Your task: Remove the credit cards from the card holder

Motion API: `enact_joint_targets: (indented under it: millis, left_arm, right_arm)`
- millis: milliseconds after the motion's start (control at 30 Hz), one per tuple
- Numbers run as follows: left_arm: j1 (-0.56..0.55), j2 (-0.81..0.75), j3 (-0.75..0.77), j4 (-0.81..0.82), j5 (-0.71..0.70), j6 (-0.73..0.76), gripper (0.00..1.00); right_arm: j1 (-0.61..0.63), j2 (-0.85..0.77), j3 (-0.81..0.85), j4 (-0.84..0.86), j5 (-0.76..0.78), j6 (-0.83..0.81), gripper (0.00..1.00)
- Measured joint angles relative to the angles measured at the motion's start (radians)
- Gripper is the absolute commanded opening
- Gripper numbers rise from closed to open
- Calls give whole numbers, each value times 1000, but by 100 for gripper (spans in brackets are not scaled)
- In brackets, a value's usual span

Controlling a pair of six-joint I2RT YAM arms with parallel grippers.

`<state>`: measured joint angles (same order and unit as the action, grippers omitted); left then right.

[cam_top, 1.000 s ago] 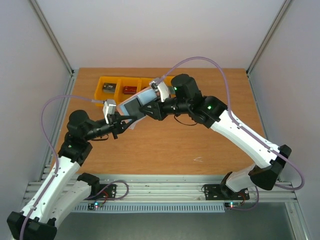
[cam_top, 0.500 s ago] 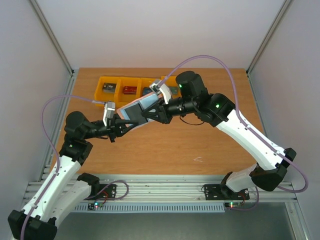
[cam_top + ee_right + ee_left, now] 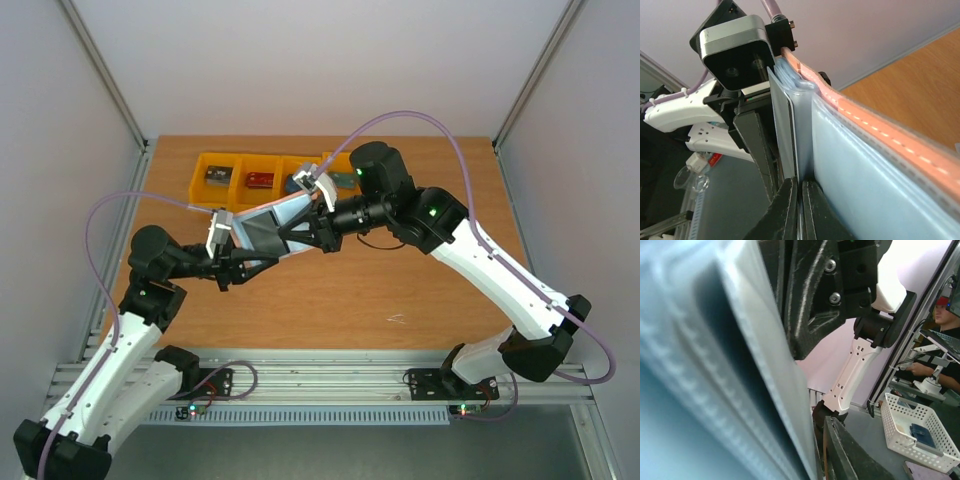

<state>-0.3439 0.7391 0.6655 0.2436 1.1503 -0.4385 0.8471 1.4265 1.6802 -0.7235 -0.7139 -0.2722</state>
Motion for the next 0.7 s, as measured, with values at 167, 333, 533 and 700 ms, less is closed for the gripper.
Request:
enact_joint_targets:
  millis: [167, 333, 533, 700]
  left_arm:
    - [0, 0, 0, 35, 10, -26, 34]
    - [0, -1, -2, 61, 14, -48, 43]
    - [2, -3, -8, 69, 5, -69, 37]
    - [2, -7, -13, 104, -22, -104, 36]
  right_arm:
    - [-8, 0, 0, 5, -21, -10, 1]
    - [-28, 0, 0, -10, -24, -25, 1]
    - [-32, -2, 0, -51, -29, -58, 1]
    - [-41, -15, 0, -100, -33, -77, 1]
